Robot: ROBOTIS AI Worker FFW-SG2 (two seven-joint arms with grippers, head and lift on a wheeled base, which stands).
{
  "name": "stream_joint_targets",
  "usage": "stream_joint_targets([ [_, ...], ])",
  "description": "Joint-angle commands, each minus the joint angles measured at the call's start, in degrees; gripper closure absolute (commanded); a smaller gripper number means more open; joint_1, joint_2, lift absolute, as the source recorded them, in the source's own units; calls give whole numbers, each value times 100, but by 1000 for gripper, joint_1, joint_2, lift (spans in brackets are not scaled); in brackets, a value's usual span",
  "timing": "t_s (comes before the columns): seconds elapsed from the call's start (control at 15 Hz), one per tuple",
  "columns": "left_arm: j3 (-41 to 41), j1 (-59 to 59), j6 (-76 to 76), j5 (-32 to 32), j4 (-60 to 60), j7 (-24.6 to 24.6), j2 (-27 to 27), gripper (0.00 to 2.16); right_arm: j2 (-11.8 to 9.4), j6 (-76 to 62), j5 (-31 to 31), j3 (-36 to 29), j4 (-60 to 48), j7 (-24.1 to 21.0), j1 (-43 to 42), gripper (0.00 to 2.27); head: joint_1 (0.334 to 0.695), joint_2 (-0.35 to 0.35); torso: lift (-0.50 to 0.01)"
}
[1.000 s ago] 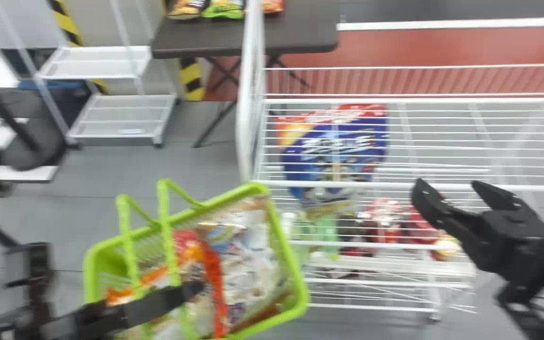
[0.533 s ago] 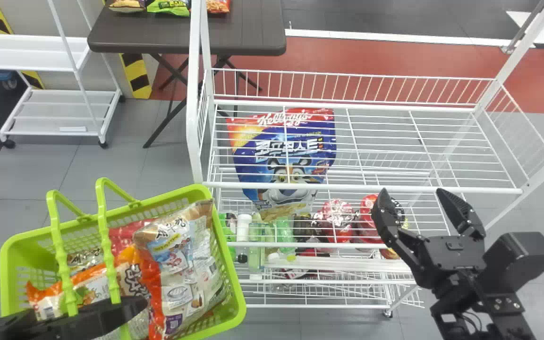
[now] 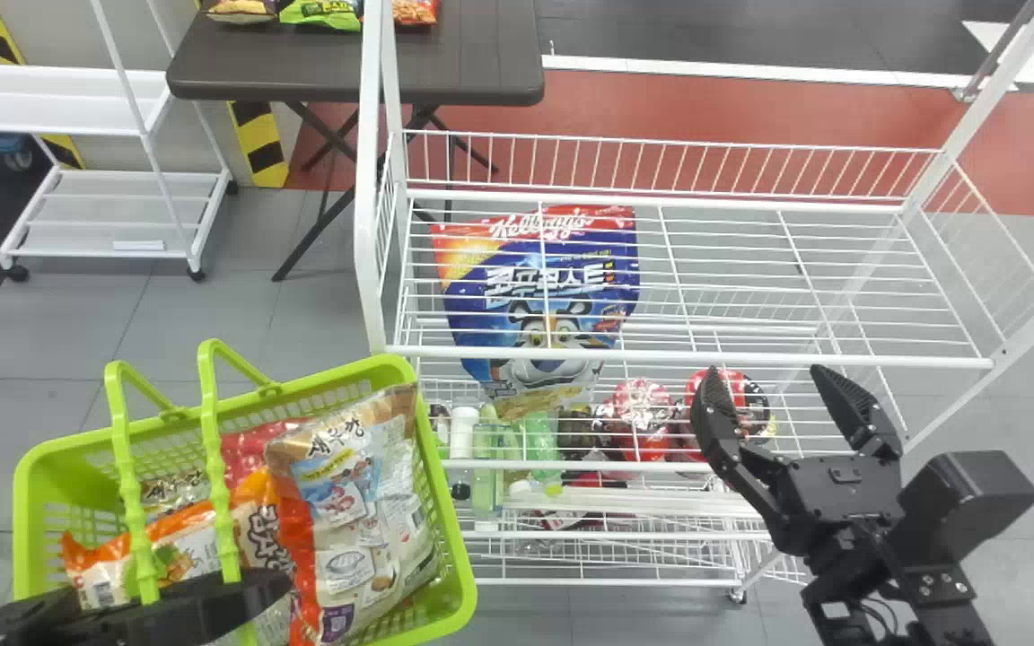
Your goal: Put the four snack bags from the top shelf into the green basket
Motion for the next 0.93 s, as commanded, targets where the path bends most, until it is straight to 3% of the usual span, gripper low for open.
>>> stream_joint_targets([
  [0.0,-46,0,2,-17,16,-57,24,2148,17,6,0,36,27,-7,-21,49,695,-64,0],
  [0.87,-143,61,2,-131,-80,-57,-64,2148,53,41,-9,45,71,-86,-39,73,695,-72,0],
])
